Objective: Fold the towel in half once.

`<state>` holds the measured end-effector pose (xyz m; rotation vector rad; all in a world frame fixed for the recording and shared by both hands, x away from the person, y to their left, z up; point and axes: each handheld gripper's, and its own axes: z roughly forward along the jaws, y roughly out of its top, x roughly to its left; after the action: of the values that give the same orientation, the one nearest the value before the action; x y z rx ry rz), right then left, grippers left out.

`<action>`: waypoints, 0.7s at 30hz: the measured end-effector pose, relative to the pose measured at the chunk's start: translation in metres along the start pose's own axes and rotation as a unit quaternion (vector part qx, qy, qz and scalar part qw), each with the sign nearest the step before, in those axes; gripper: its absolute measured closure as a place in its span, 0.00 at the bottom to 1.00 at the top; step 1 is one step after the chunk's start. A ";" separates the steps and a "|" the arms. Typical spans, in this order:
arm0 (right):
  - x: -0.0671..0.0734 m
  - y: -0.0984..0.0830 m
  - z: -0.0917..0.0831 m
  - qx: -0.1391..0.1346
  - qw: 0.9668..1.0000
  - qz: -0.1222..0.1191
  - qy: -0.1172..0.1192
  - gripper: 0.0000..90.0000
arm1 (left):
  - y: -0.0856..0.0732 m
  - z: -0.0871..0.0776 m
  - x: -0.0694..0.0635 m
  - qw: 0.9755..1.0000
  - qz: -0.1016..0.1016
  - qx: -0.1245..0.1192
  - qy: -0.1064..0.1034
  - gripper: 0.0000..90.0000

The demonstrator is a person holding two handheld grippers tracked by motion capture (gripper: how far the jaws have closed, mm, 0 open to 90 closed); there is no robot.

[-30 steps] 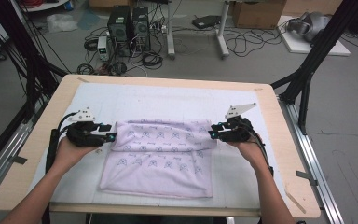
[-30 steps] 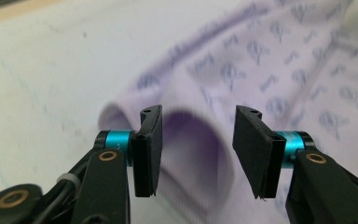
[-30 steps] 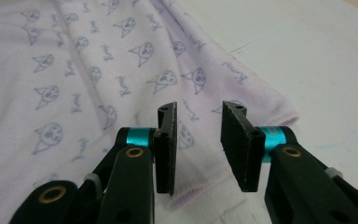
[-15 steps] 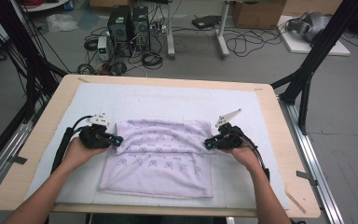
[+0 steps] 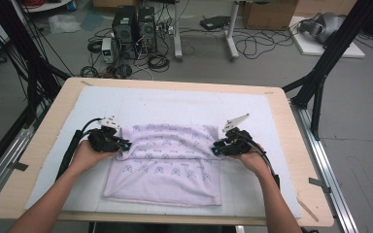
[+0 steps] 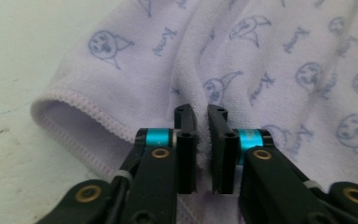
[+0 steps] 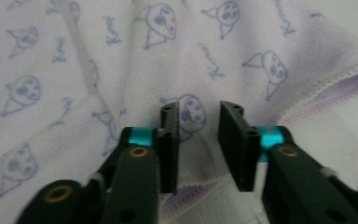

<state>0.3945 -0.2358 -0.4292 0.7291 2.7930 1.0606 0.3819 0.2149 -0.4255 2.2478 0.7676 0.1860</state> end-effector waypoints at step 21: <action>-0.053 0.062 -0.024 -0.060 0.989 0.046 -0.127 0.67 | 0.051 -0.014 0.059 0.978 -0.067 -0.075 0.184 0.63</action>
<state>0.4616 -0.2346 -0.3766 0.9146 2.4810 1.0566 0.4490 0.2302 -0.3855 2.0342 1.0595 0.5871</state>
